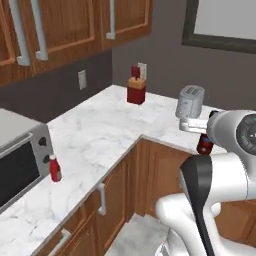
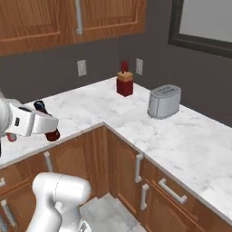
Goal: Place the ketchup and condiment bottle from the counter to the top shelf of the fridge. If the existing items in the fridge are on the top shelf, move them to other shelves.
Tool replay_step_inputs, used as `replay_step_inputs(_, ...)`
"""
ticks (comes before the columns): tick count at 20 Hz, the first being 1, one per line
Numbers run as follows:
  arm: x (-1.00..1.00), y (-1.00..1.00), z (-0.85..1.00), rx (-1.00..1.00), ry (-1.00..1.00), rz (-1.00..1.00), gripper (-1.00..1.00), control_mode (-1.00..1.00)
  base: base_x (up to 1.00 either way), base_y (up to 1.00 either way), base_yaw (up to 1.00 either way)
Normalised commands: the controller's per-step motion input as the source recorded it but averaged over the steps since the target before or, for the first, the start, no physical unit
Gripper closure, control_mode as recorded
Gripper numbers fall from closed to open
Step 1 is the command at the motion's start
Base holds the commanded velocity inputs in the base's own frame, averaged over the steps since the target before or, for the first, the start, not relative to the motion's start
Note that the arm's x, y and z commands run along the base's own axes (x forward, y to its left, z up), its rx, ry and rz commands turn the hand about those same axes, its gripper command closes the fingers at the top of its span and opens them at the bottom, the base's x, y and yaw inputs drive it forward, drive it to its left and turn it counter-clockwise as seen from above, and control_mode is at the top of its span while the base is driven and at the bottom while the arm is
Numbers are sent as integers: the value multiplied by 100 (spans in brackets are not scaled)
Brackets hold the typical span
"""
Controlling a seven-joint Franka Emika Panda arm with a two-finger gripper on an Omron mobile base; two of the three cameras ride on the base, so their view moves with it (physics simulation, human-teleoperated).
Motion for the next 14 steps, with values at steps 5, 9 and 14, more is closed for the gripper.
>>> replay_step_inputs(5, 0, 0, 0, 0, 0, 0, 100, 100, 0, -66, -79)
replay_step_inputs(9, 0, 0, 0, 0, 0, 0, 100, 100, 0, -67, -79)
replay_step_inputs(14, 0, 0, 0, 0, 0, 0, 100, 100, 0, -67, -79)
